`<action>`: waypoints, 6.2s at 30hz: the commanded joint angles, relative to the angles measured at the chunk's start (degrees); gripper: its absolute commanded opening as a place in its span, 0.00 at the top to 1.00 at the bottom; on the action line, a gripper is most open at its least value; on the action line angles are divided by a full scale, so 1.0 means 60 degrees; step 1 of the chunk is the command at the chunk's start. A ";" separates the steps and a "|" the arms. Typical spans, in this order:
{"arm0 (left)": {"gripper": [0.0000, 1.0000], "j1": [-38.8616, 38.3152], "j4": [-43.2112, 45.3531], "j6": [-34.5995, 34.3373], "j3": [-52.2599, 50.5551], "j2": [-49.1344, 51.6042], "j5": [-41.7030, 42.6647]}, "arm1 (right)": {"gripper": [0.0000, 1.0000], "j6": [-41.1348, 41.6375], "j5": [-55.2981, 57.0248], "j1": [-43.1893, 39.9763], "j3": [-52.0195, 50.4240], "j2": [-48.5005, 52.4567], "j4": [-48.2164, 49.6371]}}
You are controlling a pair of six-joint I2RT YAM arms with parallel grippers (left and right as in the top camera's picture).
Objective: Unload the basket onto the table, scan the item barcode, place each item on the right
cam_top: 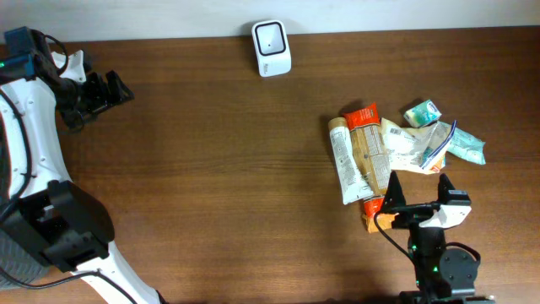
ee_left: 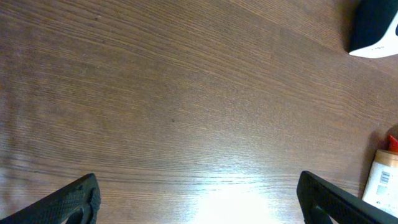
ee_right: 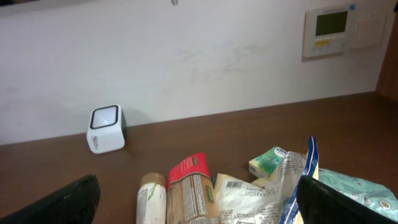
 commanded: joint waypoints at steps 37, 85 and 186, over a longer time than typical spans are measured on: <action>0.01 0.0069 -0.0007 -0.0058 0.0080 -0.0171 0.0102 | 0.01 -0.0058 -0.0171 -0.0062 -0.0761 -0.0627 -0.0769; 0.01 -0.3869 0.6543 0.0073 -0.5577 -0.7919 -0.3767 | 0.01 -0.0058 -0.0171 -0.0062 -0.0761 -0.0627 -0.0769; 0.01 -0.2554 1.1486 0.3464 -1.9544 -1.9671 -0.2973 | 0.01 -0.0058 -0.0168 -0.0062 -0.0761 -0.0627 -0.0765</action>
